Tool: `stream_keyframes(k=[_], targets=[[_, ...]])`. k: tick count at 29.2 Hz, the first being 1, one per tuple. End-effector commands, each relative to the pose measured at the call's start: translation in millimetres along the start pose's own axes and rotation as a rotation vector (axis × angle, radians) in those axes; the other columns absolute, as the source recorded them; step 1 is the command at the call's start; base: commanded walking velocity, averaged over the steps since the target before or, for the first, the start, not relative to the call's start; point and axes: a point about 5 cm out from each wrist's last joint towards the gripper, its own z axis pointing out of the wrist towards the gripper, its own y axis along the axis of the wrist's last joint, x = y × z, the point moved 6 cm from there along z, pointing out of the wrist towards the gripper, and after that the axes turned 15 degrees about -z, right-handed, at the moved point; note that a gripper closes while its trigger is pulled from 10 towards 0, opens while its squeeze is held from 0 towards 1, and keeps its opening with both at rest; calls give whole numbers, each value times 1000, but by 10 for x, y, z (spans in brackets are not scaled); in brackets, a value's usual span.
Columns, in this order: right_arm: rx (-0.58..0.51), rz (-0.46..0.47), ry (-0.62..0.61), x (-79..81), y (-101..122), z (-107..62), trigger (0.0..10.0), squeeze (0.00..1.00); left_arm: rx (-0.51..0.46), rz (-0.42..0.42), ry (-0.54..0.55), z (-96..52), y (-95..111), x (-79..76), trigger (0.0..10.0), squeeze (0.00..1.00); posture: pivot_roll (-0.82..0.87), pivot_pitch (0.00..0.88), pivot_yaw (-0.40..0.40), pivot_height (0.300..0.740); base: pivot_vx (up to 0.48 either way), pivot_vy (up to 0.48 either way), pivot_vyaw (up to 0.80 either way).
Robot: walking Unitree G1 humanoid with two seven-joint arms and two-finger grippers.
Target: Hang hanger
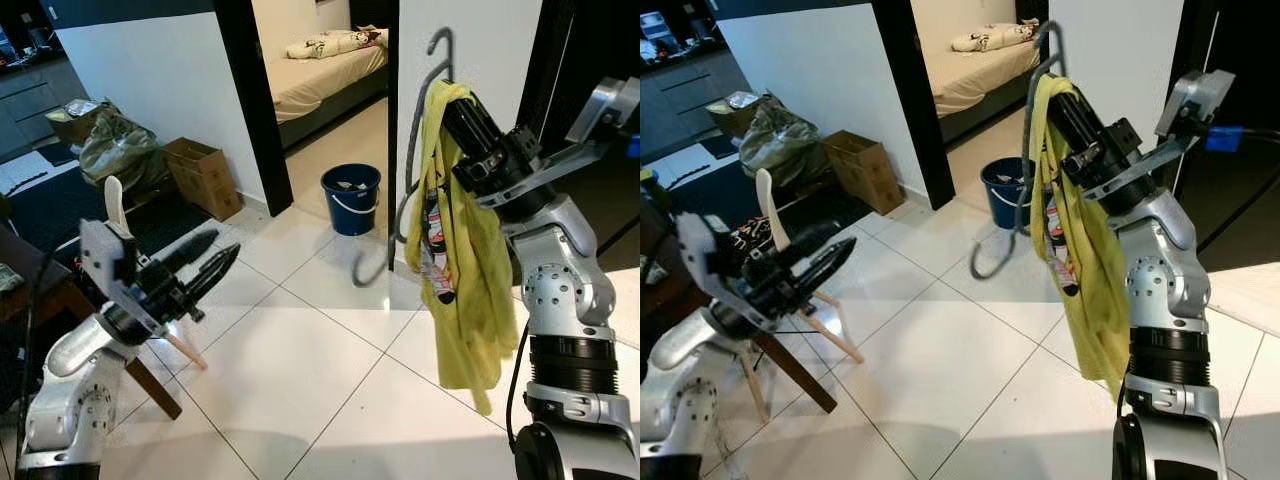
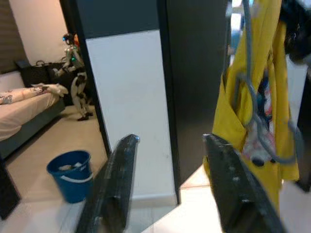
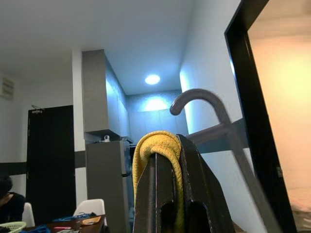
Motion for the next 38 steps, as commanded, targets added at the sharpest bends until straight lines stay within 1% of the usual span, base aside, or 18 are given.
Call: stream_keyframes(k=[1, 3, 5, 6, 9, 11, 15, 17, 18, 19, 20, 23, 24, 27, 28, 34, 36, 38], targets=[[-40, -3, 33, 53, 108, 99, 0, 0, -25, -17, 8, -25, 63, 25, 10000, 1000, -23, 0, 114, 740, 0, 0, 0], [-54, -8, 34, 41, 157, 121, 0, 0, -36, -104, -64, -54, 80, -79, 10000, 1000, -30, 0, 112, 740, 0, 0, 0], [-76, -8, 29, 25, 219, 154, 0, 0, -8, -148, -115, -89, 8, -194, 10000, 1000, -31, 0, 105, 740, 0, 0, 0], [-87, -6, 26, 19, 250, 169, 0, 0, 12, -166, -138, -105, -42, -258, 10000, 1000, -29, 0, 103, 740, 0, 0, 0], [-97, -5, 23, 15, 276, 182, 0, 0, 32, -169, -151, -119, -92, -305, 10000, 1000, -29, 0, 103, 740, 0, 0, 0], [-110, -3, 27, 18, 319, 212, 0, 0, 81, -200, -186, -155, -216, -412, 10000, 1000, -24, 0, 94, 740, 0, 0, 0], [-117, -1, 32, 29, 338, 230, 0, 0, 106, -196, -181, -166, -299, -428, 10000, 1000, -22, 0, 93, 740, 0, 0, 0], [-127, 3, 40, 48, 364, 254, 0, 0, 126, -160, -157, -150, -384, -423, 10000, 1000, -22, 0, 93, 740, 0, 0, 0], [-143, 11, 51, 72, 406, 280, 0, 0, 136, -92, -122, -106, -445, -402, 10000, 1000, -18, 0, 86, 740, 0, 0, 0], [-143, 11, 51, 72, 406, 280, 0, 0, 136, -92, -122, -106, -445, -402, 10000, 1000, -18, 0, 86, 740, 0, 0, 0], [-157, 15, 60, 95, 446, 303, 0, 0, 137, -34, -109, -54, -488, -415, 10000, 1000, -17, 0, 82, 740, 0, 0, 0], [-171, 24, 67, 117, 483, 322, 0, 0, 127, -20, -113, 10, -512, -462, 10000, 1000, -17, 0, 82, 740, 0, 0, 0], [-180, 30, 77, 147, 509, 340, 0, 0, 128, 0, -139, 71, -544, -539, 10000, 141, -26, 0, 82, 740, 0, 0, 0], [-180, 30, 77, 147, 509, 340, 0, 0, 128, 0, -139, 71, -544, -539, 10000, 141, -26, 0, 82, 740, 0, 0, 0], [-185, 36, 84, 171, 524, 352, 0, 0, 127, 11, -157, 114, -561, -591, 10000, 0, -30, 0, 80, 740, 0, 0, 0], [-204, 57, 124, 292, 579, 385, 0, 0, 107, 20, -187, 205, -533, -624, 10000, 0, -30, 0, 80, 740, 0, 0, 0], [-218, 77, 155, 401, 616, 404, 0, 0, 77, 38, -210, 298, -421, -597, 10000, 0, -30, 0, 80, 740, 0, 0, 0], [-218, 77, 155, 401, 616, 404, 0, 0, 77, 38, -210, 298, -421, -597, 10000, 0, -30, 0, 80, 740, 0, 0, 0]])
